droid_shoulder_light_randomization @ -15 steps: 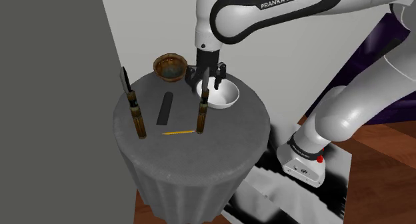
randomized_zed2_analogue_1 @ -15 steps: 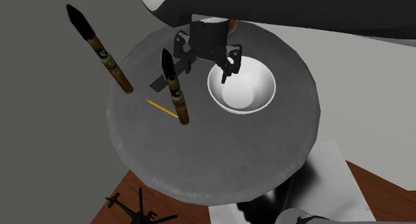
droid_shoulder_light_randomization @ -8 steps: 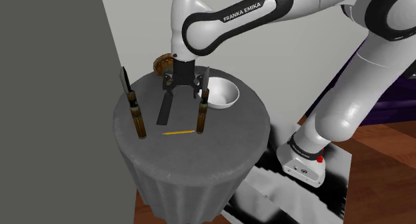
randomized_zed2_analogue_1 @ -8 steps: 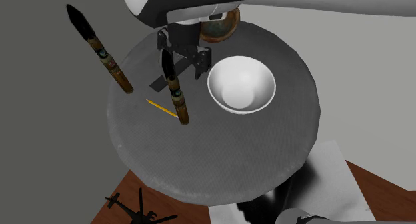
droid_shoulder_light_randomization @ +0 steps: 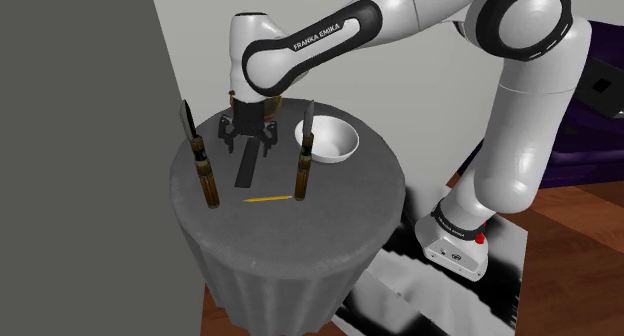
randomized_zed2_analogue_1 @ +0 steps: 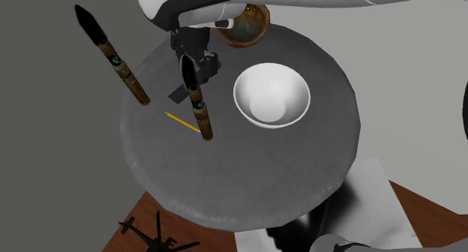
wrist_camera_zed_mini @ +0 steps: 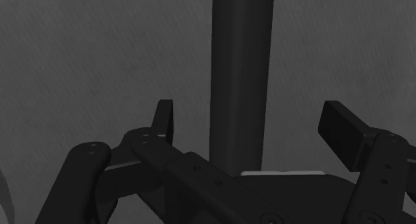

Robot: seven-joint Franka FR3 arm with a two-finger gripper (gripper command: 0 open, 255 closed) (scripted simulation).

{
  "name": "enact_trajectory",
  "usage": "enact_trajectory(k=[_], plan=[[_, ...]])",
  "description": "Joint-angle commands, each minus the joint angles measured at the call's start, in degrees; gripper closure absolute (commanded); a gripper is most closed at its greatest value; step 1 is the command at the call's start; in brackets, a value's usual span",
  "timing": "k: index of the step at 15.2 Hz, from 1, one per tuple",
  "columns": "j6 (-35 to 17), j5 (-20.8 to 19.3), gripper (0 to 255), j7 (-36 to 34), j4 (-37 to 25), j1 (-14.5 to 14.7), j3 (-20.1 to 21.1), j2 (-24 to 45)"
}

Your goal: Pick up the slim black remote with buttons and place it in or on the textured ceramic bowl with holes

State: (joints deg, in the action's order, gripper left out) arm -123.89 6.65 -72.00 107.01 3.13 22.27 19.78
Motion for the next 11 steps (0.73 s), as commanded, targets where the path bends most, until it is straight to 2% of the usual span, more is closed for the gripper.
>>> enact_trajectory(k=[1, 6, 11], plan=[[-1.52, -0.20, 0, -0.65, 0.41, 0.43, -0.06, 0.99], [-4.53, -0.70, 0, -0.98, 1.60, 1.07, -0.19, 2.83], [-4.53, -0.71, 0, -0.99, 1.58, 1.08, -0.20, 2.84]])
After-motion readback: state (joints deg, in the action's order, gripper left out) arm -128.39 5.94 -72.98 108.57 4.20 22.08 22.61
